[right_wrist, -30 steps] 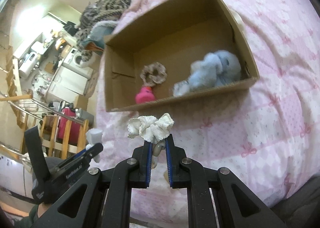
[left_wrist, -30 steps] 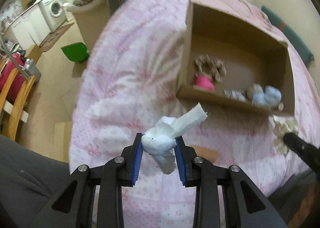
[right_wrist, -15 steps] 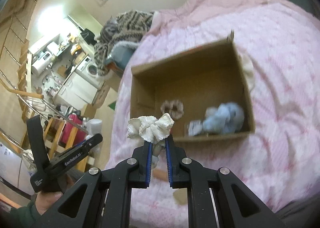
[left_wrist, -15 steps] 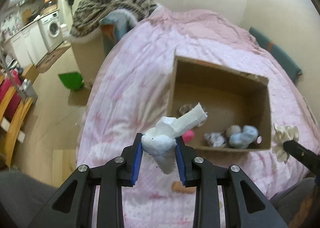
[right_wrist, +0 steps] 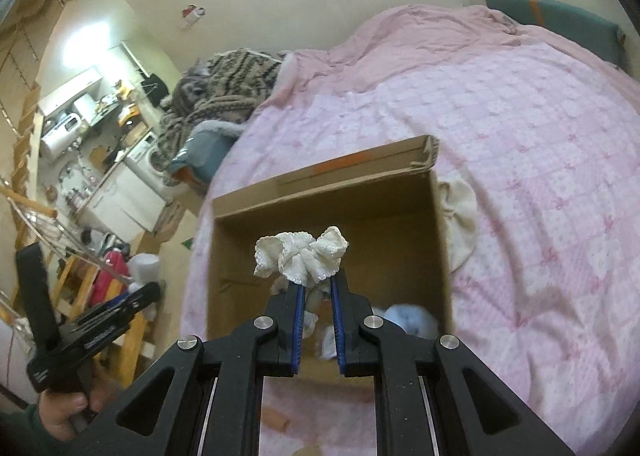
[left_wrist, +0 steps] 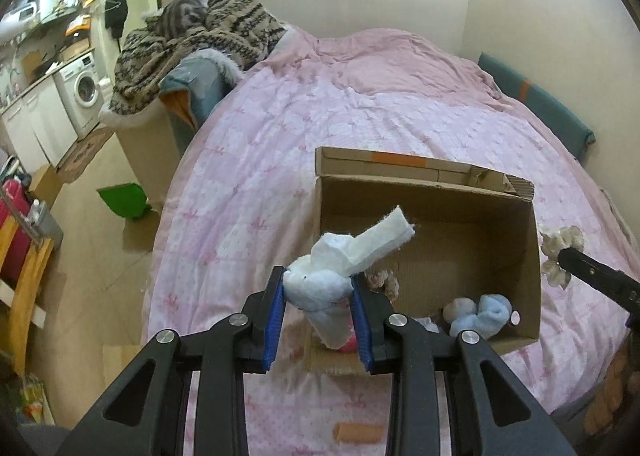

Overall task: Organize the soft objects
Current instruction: 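Carry the sock and scrunchie up over the cardboard box with both tools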

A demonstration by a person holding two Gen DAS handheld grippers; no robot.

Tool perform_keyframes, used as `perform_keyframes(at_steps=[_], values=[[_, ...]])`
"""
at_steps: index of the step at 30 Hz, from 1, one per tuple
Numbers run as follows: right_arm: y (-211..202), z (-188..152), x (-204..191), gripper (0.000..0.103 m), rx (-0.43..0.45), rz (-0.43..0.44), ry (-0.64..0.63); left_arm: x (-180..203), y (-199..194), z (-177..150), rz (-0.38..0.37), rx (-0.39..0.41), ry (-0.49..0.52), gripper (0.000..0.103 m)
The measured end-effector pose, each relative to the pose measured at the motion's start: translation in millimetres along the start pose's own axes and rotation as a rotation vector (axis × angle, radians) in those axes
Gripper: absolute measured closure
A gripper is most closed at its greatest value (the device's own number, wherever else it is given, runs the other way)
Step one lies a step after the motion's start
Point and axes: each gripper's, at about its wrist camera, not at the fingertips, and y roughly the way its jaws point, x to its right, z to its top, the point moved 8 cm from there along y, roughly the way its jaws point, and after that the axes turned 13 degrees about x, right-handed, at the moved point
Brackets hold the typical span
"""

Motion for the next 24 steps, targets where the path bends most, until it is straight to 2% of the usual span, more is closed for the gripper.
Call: perform_keyframes(at_steps=[5,8,12,17,24], values=[[18.3,-1.4,17.4,0.088,0.001,-0.034,0.009,10.2,19.3,2.0,-0.012,-0.002,0.023,0.075],[26.3,-7.0,23.7,0.088,-0.016,-0.055,-0.001,16.8,30.9,0.8,-0.053,0.017,-0.001,0.075],[33.4,-10.1,31.1,0.088,-0.030,-0.063,0.008,23.1,50.6,-12.2,-0.066,-0.032,-0.006,0.075],[44.9,-20.6,36.8,0.088,-0.067,-0.076,0.019,33.0,75.1,-34.3,-0.121,-0.116,-0.050,0.075],[62.0,-42.2,35.5,0.088,-0.145,-0.101,-0.011,38.8,91.4,-48.8,-0.090,-0.130,0.014,0.075]])
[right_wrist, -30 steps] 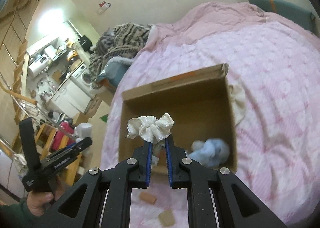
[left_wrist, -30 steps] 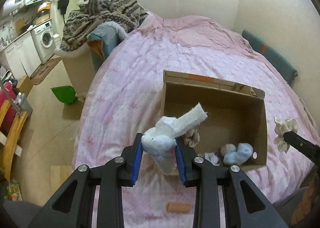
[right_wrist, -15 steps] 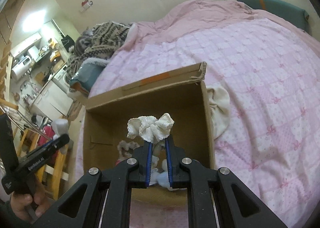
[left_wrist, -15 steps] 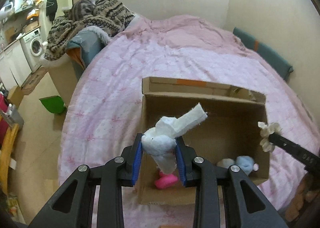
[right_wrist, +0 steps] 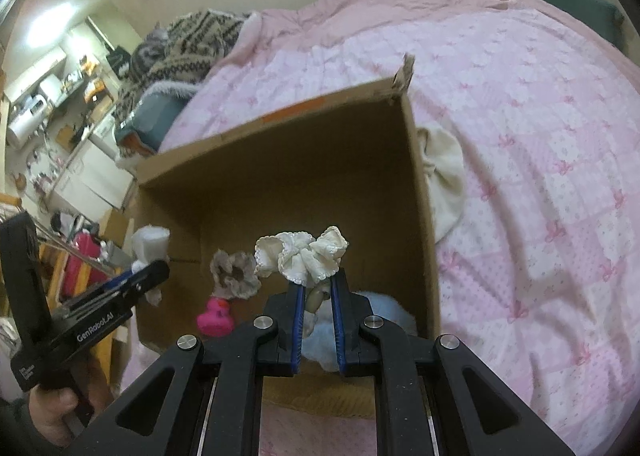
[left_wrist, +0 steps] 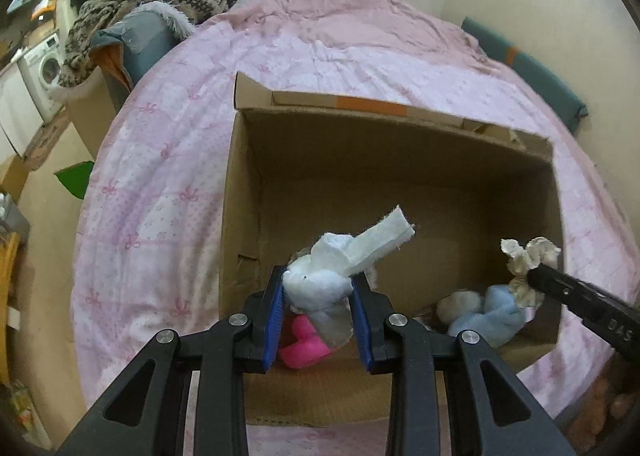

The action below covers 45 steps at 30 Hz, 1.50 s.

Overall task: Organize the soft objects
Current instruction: 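Carry the sock and scrunchie up over the cardboard box with both tools, then open both tools to drop the sock and scrunchie into the box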

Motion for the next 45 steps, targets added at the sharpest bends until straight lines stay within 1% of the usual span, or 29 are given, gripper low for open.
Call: perform_keyframes(at_steps=[2,4,7,9,12,15,20,22,26,32,33,35,36,38,39,41,43,44,45], values=[[4.7,-5.5,-2.5,0.088,-0.022,-0.006,-0.018,-3.7,3.8,-4.2,0.027,-0.012,0.014,0.075],[8.4,-11.7,-3.2,0.088,-0.043,-0.024,-0.038,-4.6,4.5,-6.1,0.015,-0.020,-0.002,0.075],[15.7,-23.8,-1.2,0.088,-0.090,-0.088,-0.096,-3.2,3.7,-7.9,0.010,-0.017,0.003,0.075],[18.4,-29.7,-1.0,0.088,-0.108,-0.097,-0.100,-2.3,4.2,-10.1,-0.003,-0.030,-0.007,0.075],[17.2,-29.0,-2.5,0.088,-0.104,-0.099,-0.113,0.8,2.4,-10.5,-0.009,-0.025,-0.004,0.075],[16.6,-27.3,-2.9,0.088,-0.094,-0.093,-0.108,1.7,1.2,-9.3,-0.005,-0.017,0.011,0.075],[13.2,-25.4,-2.9,0.088,-0.082,-0.083,-0.096,-0.9,1.9,-9.4,0.001,-0.017,0.004,0.075],[12.8,-24.7,-3.9,0.088,-0.079,-0.077,-0.093,-0.4,1.4,-9.4,-0.008,-0.016,0.000,0.075],[7.9,-22.1,-3.8,0.088,-0.065,-0.050,-0.079,0.7,-0.6,-7.7,-0.011,-0.003,0.011,0.074],[3.6,-16.4,-10.0,0.087,-0.040,0.008,-0.049,1.0,1.1,-9.3,-0.007,-0.012,0.012,0.073],[2.9,-15.5,-10.0,0.085,-0.036,0.013,-0.043,0.9,1.2,-9.4,-0.006,-0.012,0.012,0.073],[3.2,-14.5,-9.4,0.077,-0.032,0.012,-0.034,1.2,1.2,-9.4,-0.010,-0.013,0.010,0.072],[3.0,-14.2,-8.5,0.070,-0.030,0.008,-0.031,1.6,1.3,-9.6,-0.013,-0.014,0.010,0.069],[2.8,-13.4,-7.6,0.050,-0.026,0.003,-0.025,2.1,0.4,-10.1,-0.014,-0.012,0.013,0.065],[1.6,-11.7,-7.8,0.036,-0.017,0.006,-0.019,2.5,-0.3,-10.0,-0.015,-0.009,0.014,0.064],[-4.0,-6.7,-10.2,0.035,0.018,0.021,-0.011,3.6,-1.3,-10.4,-0.018,-0.006,0.015,0.061],[-7.4,-3.8,-11.9,0.033,0.034,0.033,-0.014,4.7,-2.6,-10.1,-0.022,-0.002,0.017,0.050],[-8.5,-2.8,-11.9,0.032,0.041,0.036,-0.011,4.9,-3.9,-9.2,-0.021,0.005,0.014,0.039],[-9.2,-2.4,-11.6,0.029,0.044,0.039,-0.005,4.5,-5.9,-7.6,-0.019,0.017,0.008,0.031]])
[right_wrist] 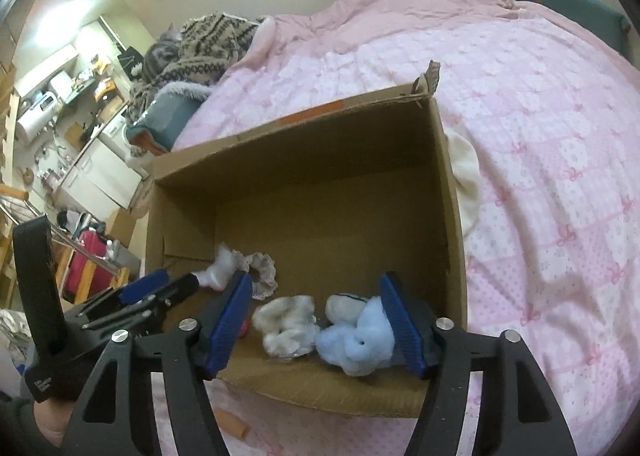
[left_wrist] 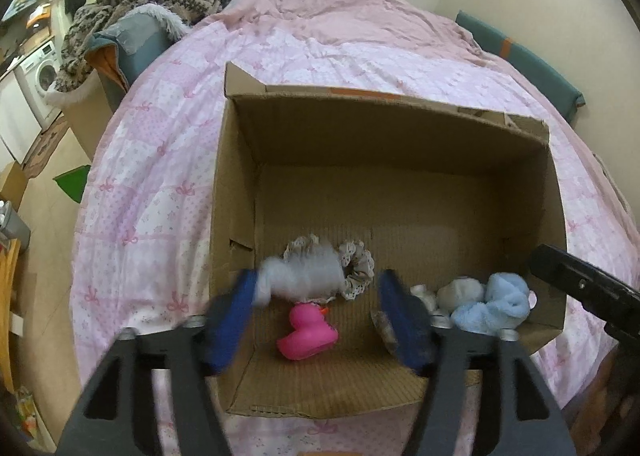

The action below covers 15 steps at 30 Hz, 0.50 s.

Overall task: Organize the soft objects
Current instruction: 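Open both tools to drop the sock and scrunchie into the box, then move both tools back toward the tan cylinder and tan cone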

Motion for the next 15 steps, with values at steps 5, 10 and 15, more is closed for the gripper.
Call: perform_keyframes(at_steps=[5,10,15], values=[[1.7,-0.1,4.2,0.015,-0.008,-0.016,0.017,2.4,-4.2,4.5,-0.010,0.017,-0.003,0.029],[-0.7,4.0,6.9,0.006,0.009,-0.023,0.032,3.3,-6.6,6.4,-0.006,0.025,0.000,0.029],[-3.8,3.1,9.6,0.006,0.007,-0.024,0.042,0.3,-11.2,8.8,-0.001,0.035,-0.013,0.029]])
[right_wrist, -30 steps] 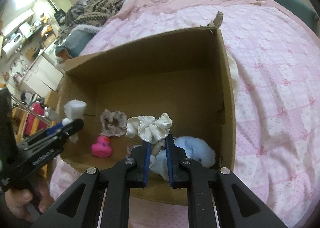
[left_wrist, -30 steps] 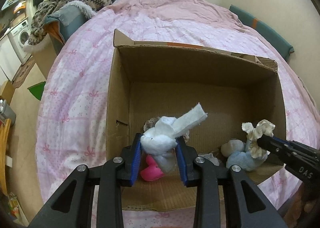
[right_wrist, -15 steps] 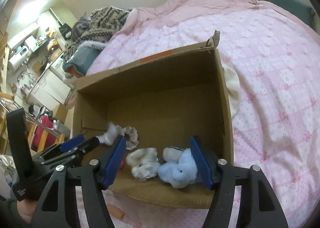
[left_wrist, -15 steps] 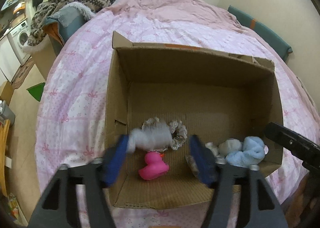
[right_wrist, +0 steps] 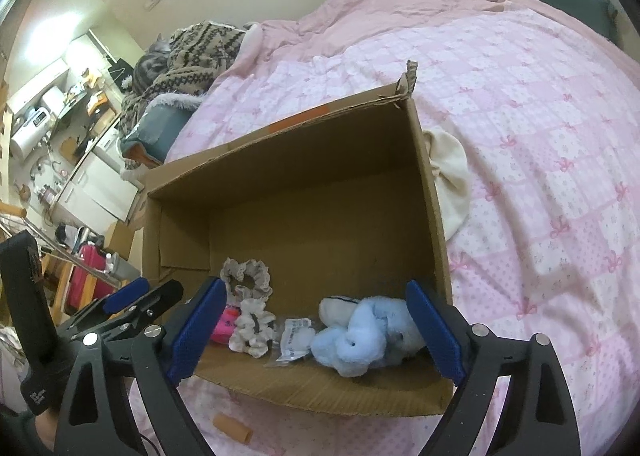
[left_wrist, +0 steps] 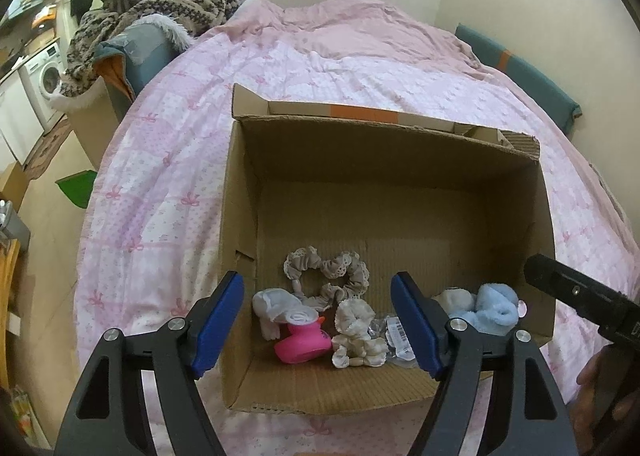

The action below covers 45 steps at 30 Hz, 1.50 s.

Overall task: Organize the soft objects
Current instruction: 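Move both tools back toward the tan cylinder and tan cone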

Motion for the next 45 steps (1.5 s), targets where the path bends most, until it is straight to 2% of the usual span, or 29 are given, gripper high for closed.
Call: perform_keyframes(at_steps=[12,17,22,32,36,45], values=[[-27.5,-2.6,-8.3,0.006,0.035,-0.004,-0.030,-15.9,-27.9,-0.3,0.029,0.022,-0.018,0.029],[-42.8,-7.3,-4.4,0.006,0.041,-0.011,-0.023,-23.0,-42.8,-13.3,0.041,0.005,-0.019,0.029],[-50.2,-21.5,-1.0,0.006,0.011,-0.011,0.010,-30.3,-59.7,-27.7,0.053,-0.003,-0.048,0.029],[-62.2,-59.8,-11.4,0.006,-0.058,-0.005,-0.004,-45.7,-85.6,-58.2,0.077,-0.037,-0.101,0.029],[-64.5,-76.5,-17.2,0.006,-0.089,-0.001,-0.018,-42.6,-89.4,-72.4,0.074,-0.066,-0.100,0.029],[-63.3,-103.1,-15.6,0.006,-0.153,-0.022,-0.061,-46.8,-89.8,-87.4,0.106,-0.075,-0.116,0.029]])
